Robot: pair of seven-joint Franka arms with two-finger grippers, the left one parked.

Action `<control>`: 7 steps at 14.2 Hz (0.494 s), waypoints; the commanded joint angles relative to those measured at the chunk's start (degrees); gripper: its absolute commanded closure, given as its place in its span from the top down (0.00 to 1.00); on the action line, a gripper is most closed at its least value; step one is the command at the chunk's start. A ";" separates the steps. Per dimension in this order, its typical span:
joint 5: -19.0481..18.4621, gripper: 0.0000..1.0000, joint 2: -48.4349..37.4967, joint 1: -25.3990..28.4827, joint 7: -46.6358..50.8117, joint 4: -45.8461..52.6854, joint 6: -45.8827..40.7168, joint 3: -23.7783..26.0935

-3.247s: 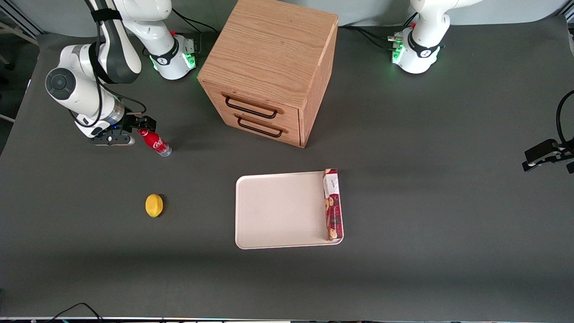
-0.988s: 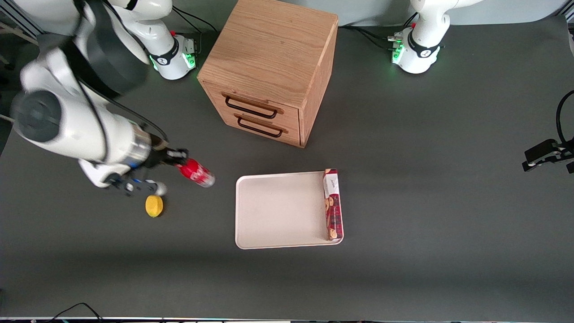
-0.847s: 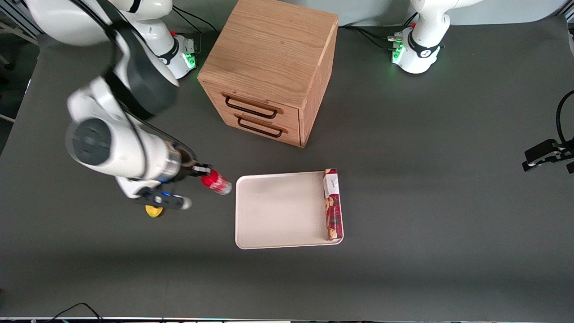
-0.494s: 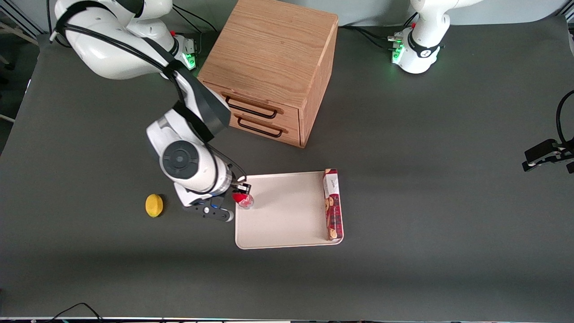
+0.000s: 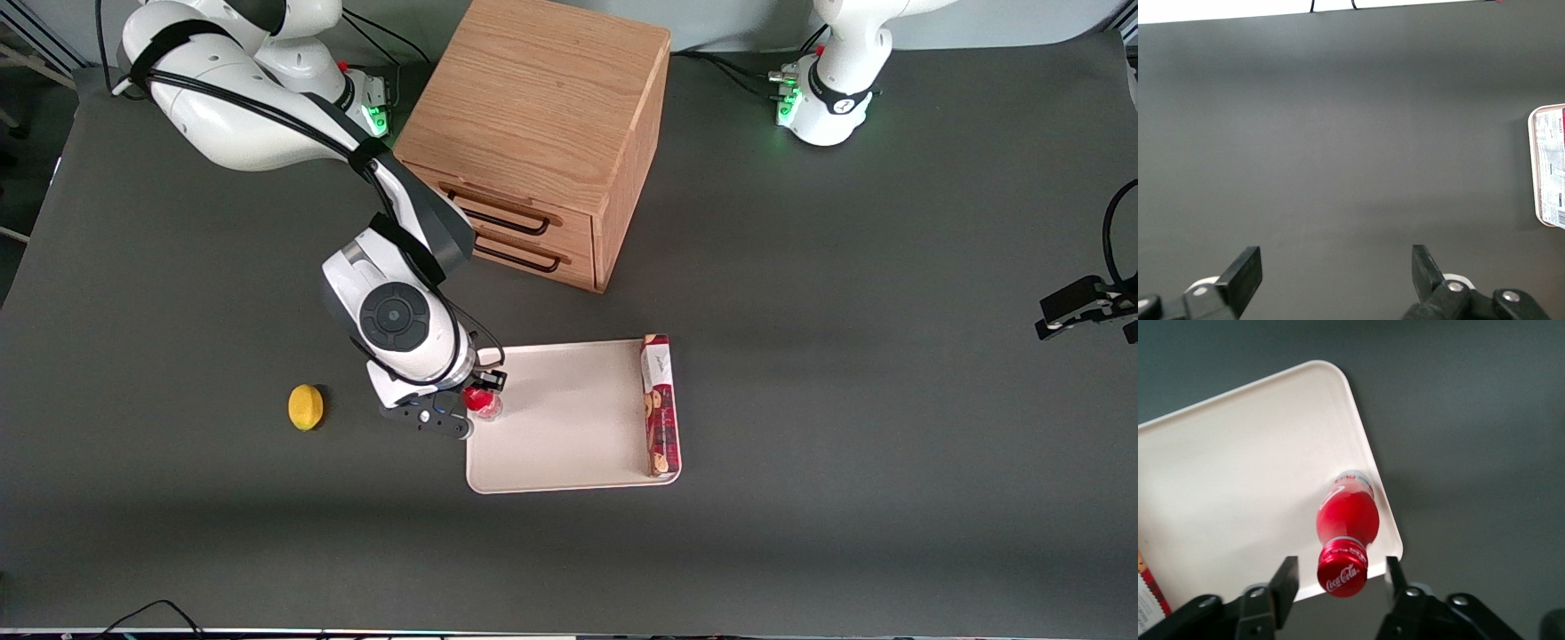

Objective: Place coke bottle on tray
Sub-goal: 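Lower the bottle onto the tray's edge and open the right gripper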

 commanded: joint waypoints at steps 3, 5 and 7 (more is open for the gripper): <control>-1.00 1.00 -8.39 -1.64 -3.43 3.40 -11.40 2.26; 2.06 1.00 -16.02 -5.14 -8.01 3.41 -16.52 2.53; 7.06 1.00 -23.23 -9.36 -17.04 3.06 -24.92 1.74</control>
